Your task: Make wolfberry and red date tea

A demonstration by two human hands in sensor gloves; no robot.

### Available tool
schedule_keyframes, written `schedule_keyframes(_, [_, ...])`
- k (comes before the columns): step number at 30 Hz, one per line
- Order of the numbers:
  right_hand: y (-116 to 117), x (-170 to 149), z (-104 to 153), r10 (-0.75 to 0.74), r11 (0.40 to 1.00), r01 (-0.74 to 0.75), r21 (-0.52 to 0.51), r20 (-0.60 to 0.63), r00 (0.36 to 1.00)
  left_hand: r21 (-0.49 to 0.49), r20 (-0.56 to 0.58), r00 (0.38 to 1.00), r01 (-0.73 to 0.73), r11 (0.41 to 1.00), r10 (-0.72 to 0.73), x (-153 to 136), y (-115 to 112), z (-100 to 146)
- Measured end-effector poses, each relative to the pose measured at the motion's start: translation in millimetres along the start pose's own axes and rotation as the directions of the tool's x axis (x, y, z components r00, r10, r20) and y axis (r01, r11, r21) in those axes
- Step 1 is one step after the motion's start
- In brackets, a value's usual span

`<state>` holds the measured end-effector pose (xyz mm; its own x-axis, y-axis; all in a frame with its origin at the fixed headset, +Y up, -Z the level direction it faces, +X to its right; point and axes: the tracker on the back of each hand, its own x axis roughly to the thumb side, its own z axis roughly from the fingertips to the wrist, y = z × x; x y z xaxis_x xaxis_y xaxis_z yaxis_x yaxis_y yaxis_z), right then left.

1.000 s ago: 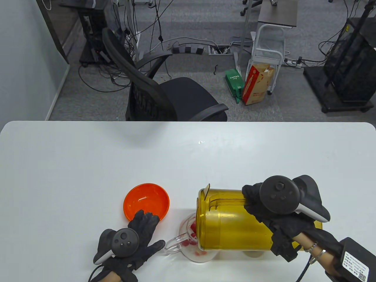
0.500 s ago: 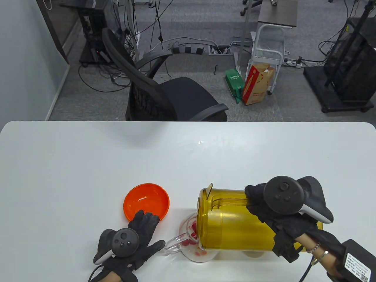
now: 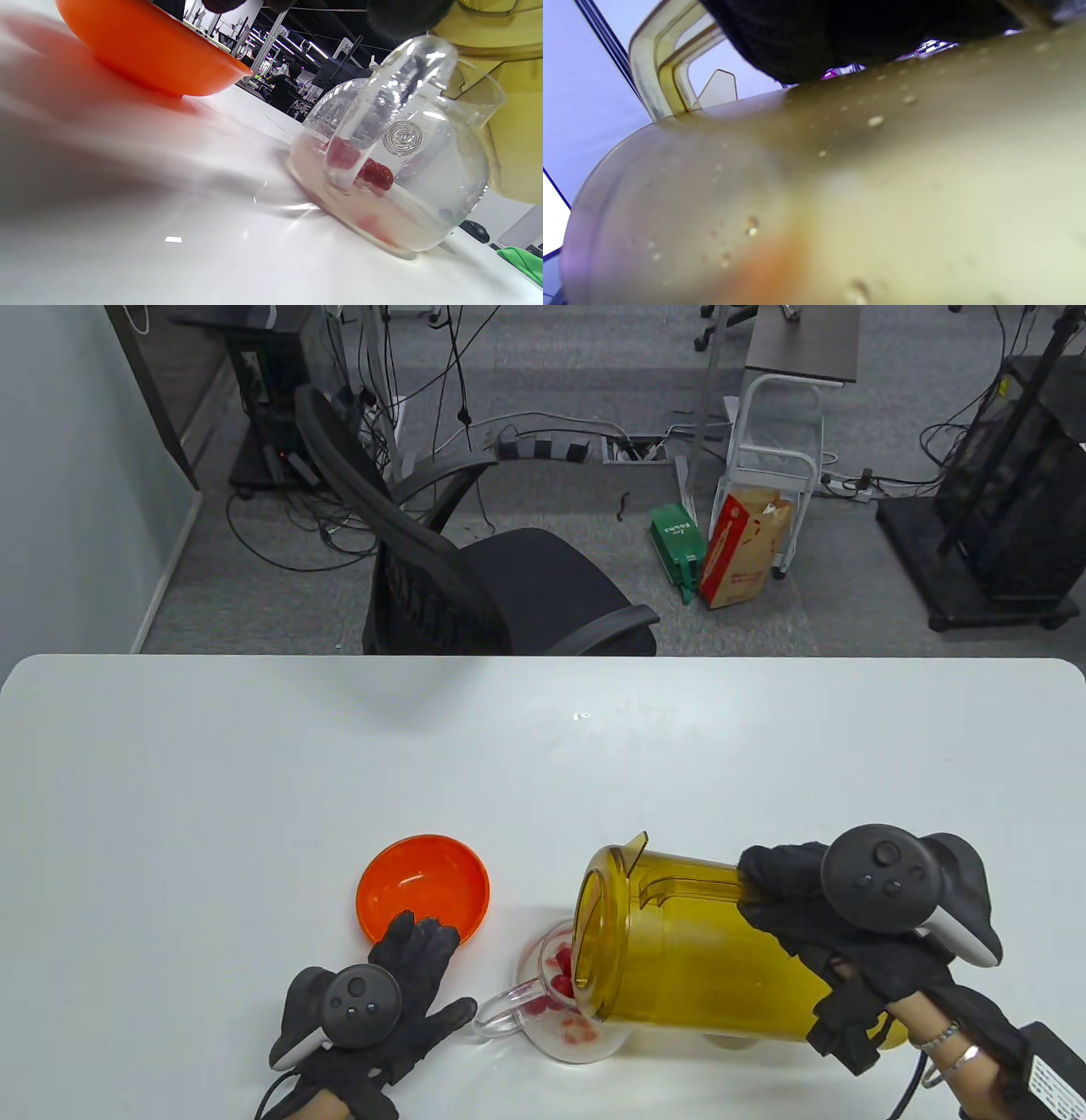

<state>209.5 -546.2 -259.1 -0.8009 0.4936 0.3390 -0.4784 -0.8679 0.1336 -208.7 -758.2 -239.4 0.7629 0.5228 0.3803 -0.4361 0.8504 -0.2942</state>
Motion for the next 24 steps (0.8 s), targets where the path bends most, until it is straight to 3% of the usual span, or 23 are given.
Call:
schedule_keyframes(7, [7,-28,2,-0.187,0.978,0.187,0.095,-0.002,0.982,-0.007,-0.006,1.000,0.002,1.000,-0.002,-1,-1,0])
schedule_keyframes(13, [2,-48,1,-0.297,0.954,0.294,0.056,0.043,0.954,-0.002,-0.012,1.000,-0.001,1.000,0.001,-1,0,0])
schedule_keyframes(20, [-3,-75,-9,-0.526,0.846,0.532,-0.046,0.097,0.845,0.005,-0.017,1.000,-0.006,1.000,0.007,-2,1,0])
schedule_keyframes(24, [6,-92,-24,-0.635,0.733,0.660,-0.164,0.179,0.751,0.003,-0.019,1.000,-0.009,1.000,0.009,-2,2,0])
